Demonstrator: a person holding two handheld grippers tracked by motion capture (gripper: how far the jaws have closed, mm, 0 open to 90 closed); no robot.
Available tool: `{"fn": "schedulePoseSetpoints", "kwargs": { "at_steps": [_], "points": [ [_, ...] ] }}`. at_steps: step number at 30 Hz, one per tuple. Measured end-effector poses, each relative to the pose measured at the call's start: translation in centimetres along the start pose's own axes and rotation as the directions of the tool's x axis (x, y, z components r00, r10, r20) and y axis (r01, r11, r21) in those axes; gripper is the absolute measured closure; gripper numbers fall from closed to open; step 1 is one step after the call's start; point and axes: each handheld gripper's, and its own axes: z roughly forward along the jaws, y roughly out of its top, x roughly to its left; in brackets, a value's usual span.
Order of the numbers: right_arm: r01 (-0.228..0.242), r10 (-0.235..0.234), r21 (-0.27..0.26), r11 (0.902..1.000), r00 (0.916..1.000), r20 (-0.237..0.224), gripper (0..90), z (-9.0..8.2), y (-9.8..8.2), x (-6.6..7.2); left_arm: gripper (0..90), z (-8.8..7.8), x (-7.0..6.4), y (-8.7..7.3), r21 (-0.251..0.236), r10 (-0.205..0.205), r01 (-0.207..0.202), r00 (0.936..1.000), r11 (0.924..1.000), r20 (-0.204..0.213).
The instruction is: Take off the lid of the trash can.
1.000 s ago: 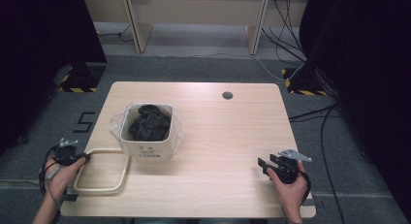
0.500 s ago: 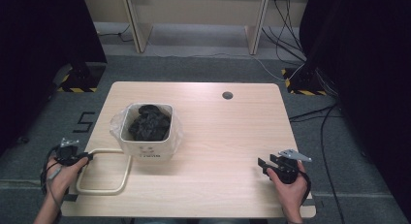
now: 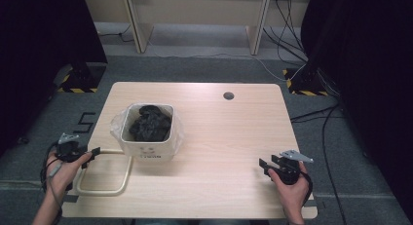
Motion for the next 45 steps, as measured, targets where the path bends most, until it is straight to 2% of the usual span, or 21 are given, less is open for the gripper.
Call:
{"fn": "schedulePoseSetpoints", "kwargs": {
  "at_steps": [9,14,19,25,28,35,45],
  "points": [
    [0.003,-0.003,-0.006,1.0,1.0,-0.001,41.2,-0.1,0.1,-0.1,39.7,-0.3,-0.8,1.8,-0.017,0.017,-0.017,0.9999,0.9997,0.002],
    [0.004,-0.004,-0.01,0.9999,1.0,0.0,41.5,-0.2,0.2,0.0,41.3,-0.9,-1.2,3.0,-0.048,0.028,-0.027,0.9996,0.9985,0.006],
    [0.033,-0.033,-0.009,0.9994,0.9993,-0.016,41.9,-0.1,0.9,0.9,41.6,-1.6,-1.9,4.3,-0.081,0.037,-0.036,0.9992,0.9961,0.016],
    [0.056,-0.056,-0.007,0.9984,0.9978,-0.036,43.2,0.0,2.1,1.6,41.7,-1.9,-2.8,6.1,-0.101,0.045,-0.041,0.9982,0.9941,0.04],
    [0.064,-0.064,-0.016,0.9978,0.9972,-0.037,43.5,-0.1,2.8,1.8,41.7,-2.0,-3.1,7.0,-0.103,0.036,-0.029,0.9972,0.9942,0.066],
    [0.102,-0.103,-0.019,0.9946,0.9936,-0.047,44.0,0.1,5.1,3.5,41.5,-2.1,-4.1,8.7,-0.112,0.033,-0.022,0.9944,0.9934,0.1],
    [0.136,-0.136,-0.011,0.9906,0.9876,-0.078,44.9,1.2,8.1,6.0,41.4,-1.0,-5.1,9.5,-0.073,0.037,-0.027,0.9895,0.997,0.14]
  ]
}}
